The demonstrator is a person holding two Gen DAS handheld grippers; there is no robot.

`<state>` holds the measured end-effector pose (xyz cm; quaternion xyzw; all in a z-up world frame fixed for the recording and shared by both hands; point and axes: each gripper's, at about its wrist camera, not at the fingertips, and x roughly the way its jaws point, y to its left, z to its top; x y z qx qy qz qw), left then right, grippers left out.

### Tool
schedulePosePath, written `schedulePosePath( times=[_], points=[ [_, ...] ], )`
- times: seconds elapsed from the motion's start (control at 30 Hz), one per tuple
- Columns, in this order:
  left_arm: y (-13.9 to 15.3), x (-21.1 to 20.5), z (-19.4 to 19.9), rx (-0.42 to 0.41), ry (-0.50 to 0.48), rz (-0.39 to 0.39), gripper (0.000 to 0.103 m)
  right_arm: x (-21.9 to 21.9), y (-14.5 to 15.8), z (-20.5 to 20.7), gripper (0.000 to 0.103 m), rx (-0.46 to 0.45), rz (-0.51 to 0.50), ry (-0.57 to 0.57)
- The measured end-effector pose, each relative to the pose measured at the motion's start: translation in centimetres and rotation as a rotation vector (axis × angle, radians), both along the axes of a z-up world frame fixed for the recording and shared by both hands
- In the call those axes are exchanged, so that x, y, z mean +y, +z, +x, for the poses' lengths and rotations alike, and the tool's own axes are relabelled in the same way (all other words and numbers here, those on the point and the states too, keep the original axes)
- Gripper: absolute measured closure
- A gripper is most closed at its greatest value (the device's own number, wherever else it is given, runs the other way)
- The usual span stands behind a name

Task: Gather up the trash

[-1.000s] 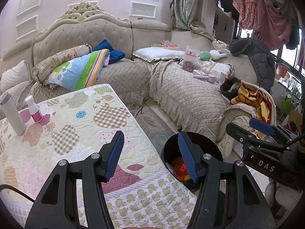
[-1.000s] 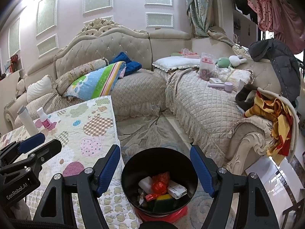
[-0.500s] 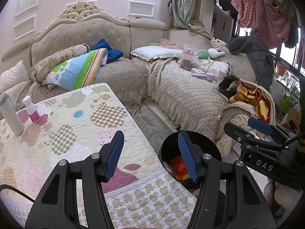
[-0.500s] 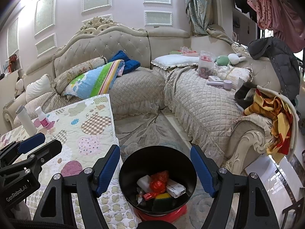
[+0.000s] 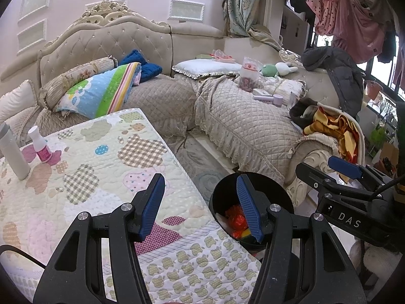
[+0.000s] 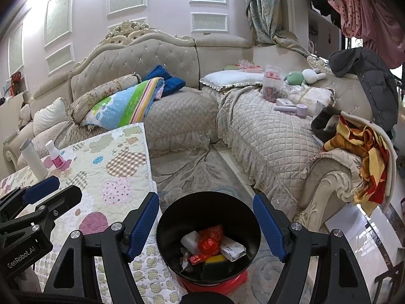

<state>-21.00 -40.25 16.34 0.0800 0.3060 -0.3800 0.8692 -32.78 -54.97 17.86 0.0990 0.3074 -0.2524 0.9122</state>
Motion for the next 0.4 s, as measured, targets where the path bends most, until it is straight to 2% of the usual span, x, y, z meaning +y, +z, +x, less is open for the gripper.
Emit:
schedulePosePath(
  times=[0.4],
  points=[
    [-0.67,0.22,0.21,-0.002,-0.005,0.008,0.045,-0.12,-0.55,0.2,0.027,0.017,0.003,0.002]
  ],
)
